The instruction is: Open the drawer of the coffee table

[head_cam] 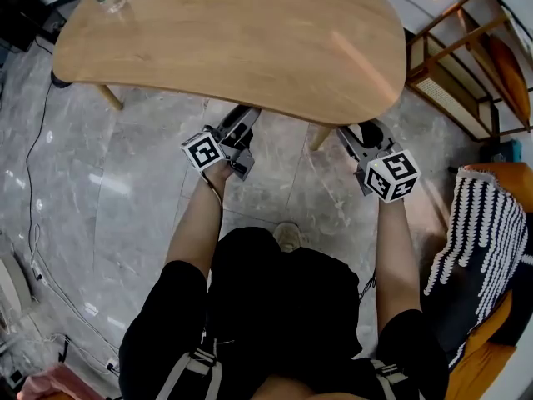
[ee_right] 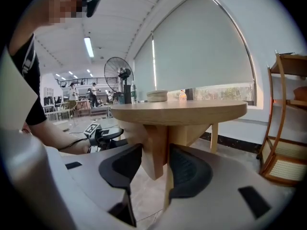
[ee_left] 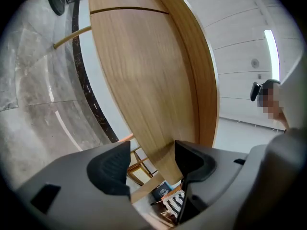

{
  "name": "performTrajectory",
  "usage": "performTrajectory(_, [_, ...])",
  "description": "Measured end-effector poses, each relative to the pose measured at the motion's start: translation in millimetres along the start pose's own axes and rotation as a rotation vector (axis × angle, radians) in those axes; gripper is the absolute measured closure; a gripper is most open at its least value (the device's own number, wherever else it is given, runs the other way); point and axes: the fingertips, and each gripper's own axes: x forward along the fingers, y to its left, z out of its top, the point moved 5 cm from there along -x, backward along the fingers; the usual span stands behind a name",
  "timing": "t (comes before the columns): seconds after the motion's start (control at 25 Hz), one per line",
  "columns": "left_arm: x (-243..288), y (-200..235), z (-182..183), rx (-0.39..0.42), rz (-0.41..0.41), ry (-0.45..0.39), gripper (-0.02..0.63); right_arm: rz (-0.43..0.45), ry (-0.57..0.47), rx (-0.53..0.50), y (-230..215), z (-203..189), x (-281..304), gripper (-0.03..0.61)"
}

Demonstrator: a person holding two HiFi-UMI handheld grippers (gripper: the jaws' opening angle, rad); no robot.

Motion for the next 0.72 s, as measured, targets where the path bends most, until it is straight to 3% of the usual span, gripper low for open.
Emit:
performTrajectory(0.16, [8,-8,-2,-0.004,-0.050,-0.019,0.356,0.012,-0.015,-0.039,2,-1,-1,0.439])
performTrajectory(0.28, [2,-7,-7,-0.017,-0.012,-0.001,0.410,0.018,-0.024,-0.042,3,-3,-4,0.448])
performTrajectory(0.44, [-5,-9,-11,-0.012,0.005,0.017,0.411,0.031,-0.006,-0.065,9,-4,-11,0.454])
performTrajectory(0.72, [-19,-19,-18,-0.099,0.045,0.030,0.411,0.049,0.015,-0.080,20,-5,-22,0.460])
